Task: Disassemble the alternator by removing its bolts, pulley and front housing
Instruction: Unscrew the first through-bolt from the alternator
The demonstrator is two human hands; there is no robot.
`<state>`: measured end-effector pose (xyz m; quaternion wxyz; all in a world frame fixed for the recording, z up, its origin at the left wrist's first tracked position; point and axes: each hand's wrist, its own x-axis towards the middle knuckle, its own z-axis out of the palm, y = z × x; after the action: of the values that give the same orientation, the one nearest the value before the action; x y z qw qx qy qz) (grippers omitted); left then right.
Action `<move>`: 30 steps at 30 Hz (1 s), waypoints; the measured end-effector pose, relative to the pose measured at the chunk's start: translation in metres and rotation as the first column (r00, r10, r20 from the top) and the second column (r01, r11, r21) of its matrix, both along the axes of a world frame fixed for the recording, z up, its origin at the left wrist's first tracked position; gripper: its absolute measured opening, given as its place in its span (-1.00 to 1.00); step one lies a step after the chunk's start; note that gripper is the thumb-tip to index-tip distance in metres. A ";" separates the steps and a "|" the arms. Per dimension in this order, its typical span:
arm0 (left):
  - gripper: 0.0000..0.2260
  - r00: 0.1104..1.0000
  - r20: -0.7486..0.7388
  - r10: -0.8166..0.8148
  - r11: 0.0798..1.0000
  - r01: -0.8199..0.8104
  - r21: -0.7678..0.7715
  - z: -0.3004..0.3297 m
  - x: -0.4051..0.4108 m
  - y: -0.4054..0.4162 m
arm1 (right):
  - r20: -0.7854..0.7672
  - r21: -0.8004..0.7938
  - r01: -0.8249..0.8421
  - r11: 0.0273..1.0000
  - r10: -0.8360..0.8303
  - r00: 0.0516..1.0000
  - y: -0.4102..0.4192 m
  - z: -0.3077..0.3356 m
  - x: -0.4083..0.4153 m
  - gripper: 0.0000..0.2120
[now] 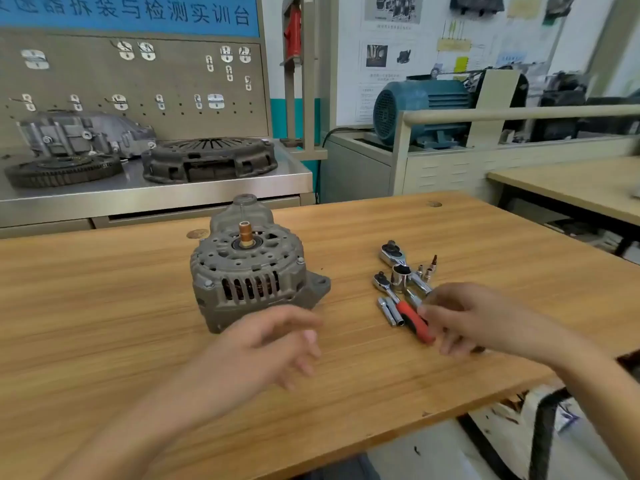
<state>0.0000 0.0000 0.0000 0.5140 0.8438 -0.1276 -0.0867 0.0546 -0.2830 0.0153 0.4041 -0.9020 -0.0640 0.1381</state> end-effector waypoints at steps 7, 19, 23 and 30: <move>-0.32 0.995 0.057 -0.080 0.869 0.041 0.493 -0.023 0.100 -0.101 | 0.210 -0.531 0.095 0.842 0.022 0.978 0.025 -0.023 0.053 -0.68; -0.48 0.949 0.255 -0.185 0.872 0.039 0.488 -0.055 0.137 -0.120 | 0.155 -0.621 0.017 0.784 0.101 0.983 0.032 -0.025 0.082 -0.73; -0.47 0.931 0.320 -0.176 0.900 0.020 0.436 -0.060 0.135 -0.116 | 0.117 -0.621 -0.002 0.784 0.095 0.989 0.035 -0.023 0.083 -0.74; -0.41 0.905 0.418 -0.083 0.915 -0.097 0.391 -0.069 0.122 -0.100 | 0.011 -0.598 -0.072 0.798 0.099 0.995 0.044 -0.022 0.076 -0.71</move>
<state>0.1224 -0.1002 -0.0693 0.2893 0.9301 -0.2130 0.0770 0.1303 -0.2390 -0.0072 0.0919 -0.9821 -0.0663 0.1503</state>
